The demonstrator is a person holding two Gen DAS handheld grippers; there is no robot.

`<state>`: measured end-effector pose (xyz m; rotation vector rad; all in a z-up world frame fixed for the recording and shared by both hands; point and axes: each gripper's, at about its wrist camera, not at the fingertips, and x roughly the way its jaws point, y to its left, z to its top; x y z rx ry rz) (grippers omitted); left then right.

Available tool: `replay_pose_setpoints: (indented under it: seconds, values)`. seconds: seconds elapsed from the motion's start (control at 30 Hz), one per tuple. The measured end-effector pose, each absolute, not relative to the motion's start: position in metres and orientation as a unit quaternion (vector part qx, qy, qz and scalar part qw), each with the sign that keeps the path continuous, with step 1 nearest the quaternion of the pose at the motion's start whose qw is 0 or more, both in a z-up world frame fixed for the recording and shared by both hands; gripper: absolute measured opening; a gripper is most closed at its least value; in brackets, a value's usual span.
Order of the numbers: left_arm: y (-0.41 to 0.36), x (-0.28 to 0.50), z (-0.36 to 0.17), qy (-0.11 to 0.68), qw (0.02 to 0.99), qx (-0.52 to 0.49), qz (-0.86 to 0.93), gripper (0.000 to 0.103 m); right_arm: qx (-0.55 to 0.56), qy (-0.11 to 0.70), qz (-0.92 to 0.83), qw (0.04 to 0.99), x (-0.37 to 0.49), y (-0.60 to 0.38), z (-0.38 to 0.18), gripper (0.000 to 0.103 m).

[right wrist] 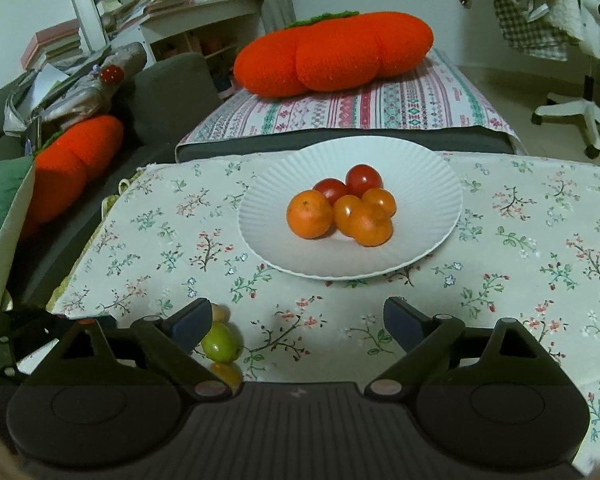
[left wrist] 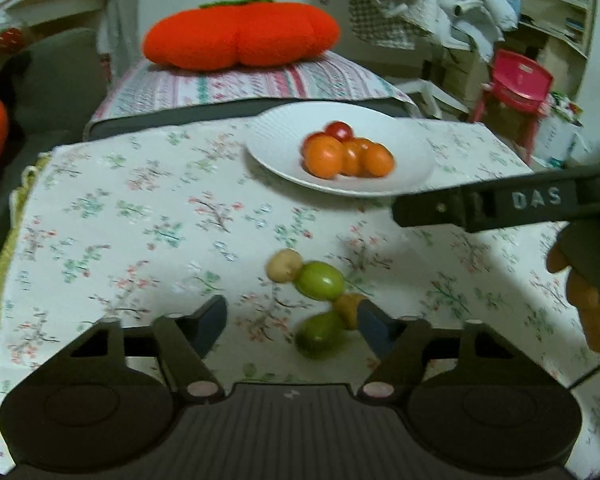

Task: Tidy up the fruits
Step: 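Move both tools back toward the limes and kiwis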

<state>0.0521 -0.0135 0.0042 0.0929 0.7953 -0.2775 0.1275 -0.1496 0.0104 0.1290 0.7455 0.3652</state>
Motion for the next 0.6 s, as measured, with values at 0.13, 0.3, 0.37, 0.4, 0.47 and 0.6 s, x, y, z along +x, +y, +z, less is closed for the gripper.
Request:
replay_pose_setpoints:
  seconds: [0.13, 0.3, 0.37, 0.4, 0.47, 0.6]
  values:
    - [-0.018, 0.051, -0.001, 0.391, 0.905, 0.038, -0.164, 0.042, 0.053, 0.364, 0.178, 0.913, 0.127, -0.147, 0.009, 0.091]
    - [-0.028, 0.049, -0.012, 0.400, 0.896, 0.059, -0.181, 0.031, 0.039, 0.367, 0.178, 0.912, 0.126, -0.142, 0.007, 0.091]
    - [-0.028, 0.050, -0.014, 0.401, 0.896, 0.062, -0.181, 0.027, 0.036, 0.366, 0.178, 0.913, 0.125, -0.141, 0.007, 0.091]
    - [-0.028, 0.050, -0.015, 0.401, 0.896, 0.064, -0.177, 0.024, 0.035, 0.366, 0.177, 0.913, 0.125, -0.141, 0.007, 0.091]
    - [-0.029, 0.051, -0.018, 0.405, 0.895, 0.073, -0.171, 0.015, 0.035, 0.367, 0.177, 0.913, 0.125, -0.141, 0.007, 0.091]
    - [-0.029, 0.052, -0.020, 0.411, 0.893, 0.075, -0.168, 0.009, 0.030, 0.371, 0.179, 0.911, 0.126, -0.139, 0.005, 0.090]
